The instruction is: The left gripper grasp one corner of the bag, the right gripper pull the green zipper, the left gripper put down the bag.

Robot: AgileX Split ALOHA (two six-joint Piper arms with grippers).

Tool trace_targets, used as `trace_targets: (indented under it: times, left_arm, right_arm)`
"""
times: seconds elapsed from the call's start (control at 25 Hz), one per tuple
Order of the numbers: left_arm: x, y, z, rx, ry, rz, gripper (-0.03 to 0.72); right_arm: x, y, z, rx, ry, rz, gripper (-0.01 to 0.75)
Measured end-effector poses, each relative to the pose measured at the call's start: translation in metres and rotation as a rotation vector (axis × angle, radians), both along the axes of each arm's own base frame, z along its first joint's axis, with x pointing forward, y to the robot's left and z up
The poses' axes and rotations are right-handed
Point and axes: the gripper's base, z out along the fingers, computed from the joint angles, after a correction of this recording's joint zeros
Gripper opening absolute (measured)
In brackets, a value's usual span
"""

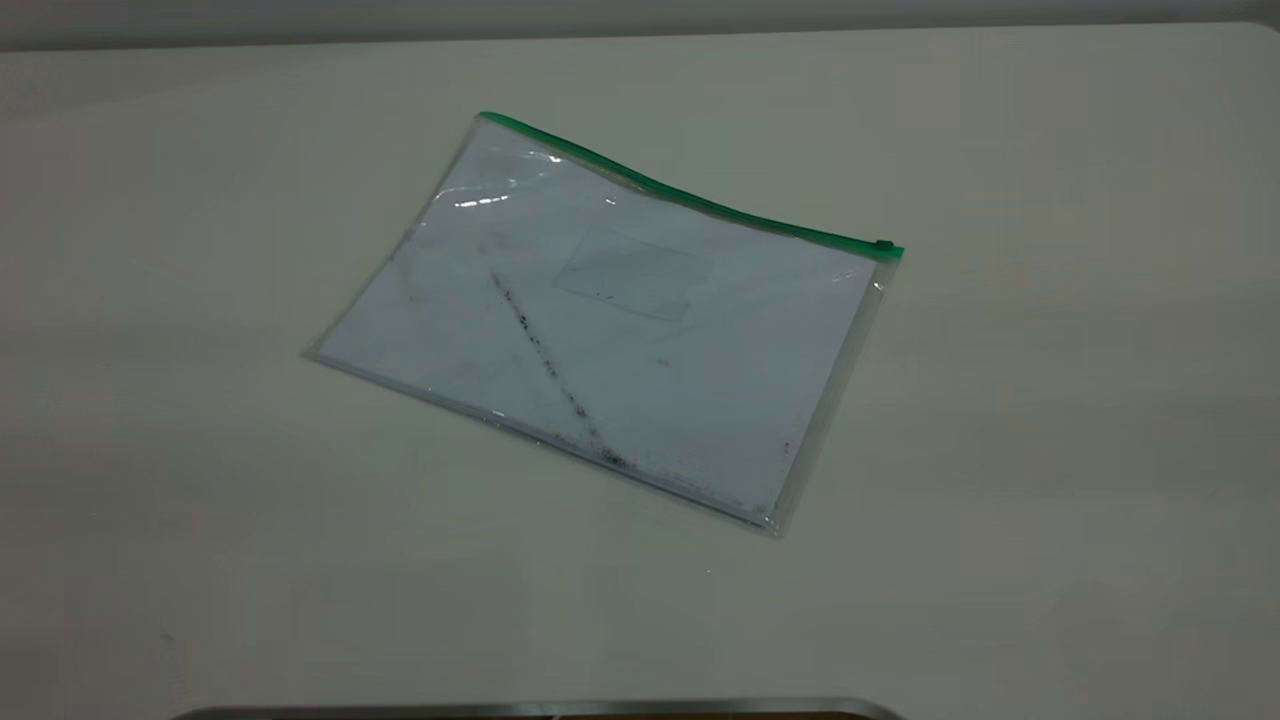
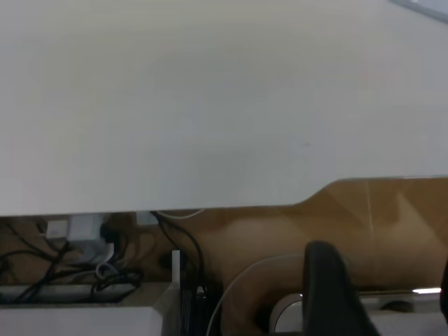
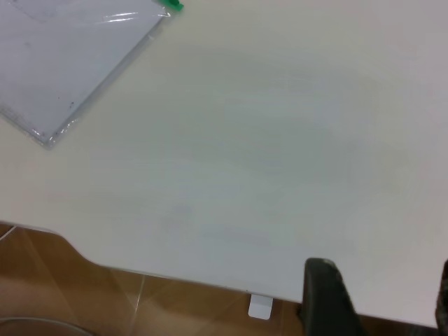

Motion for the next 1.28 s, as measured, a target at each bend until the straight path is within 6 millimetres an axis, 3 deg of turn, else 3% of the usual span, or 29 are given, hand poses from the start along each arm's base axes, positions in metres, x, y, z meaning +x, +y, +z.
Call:
trace_targets:
  times: [0.16,0.48,0.84,1.28]
  left_arm:
    - [0.0,0.0,0.0,0.0,-0.005,0.007,0.441]
    - [-0.001,0.0,0.001,0.0,-0.018,0.009,0.441]
    - [-0.045,-0.003,0.002,0.016,-0.317,0.007,0.441]
    - [-0.046,-0.003,0.001,0.015,-0.314,0.007,0.441]
  right_arm:
    - [-0.002,-0.001,0.0,0.005,-0.017,0.0,0.412]
    - [-0.035,-0.008,0.002,0.044,-0.236,-0.158,0.412]
    - [-0.035,-0.008,0.002,0.042,-0.236,-0.17,0.412]
    - [-0.035,-0.008,0.002,0.042,-0.236,-0.17,0.412]
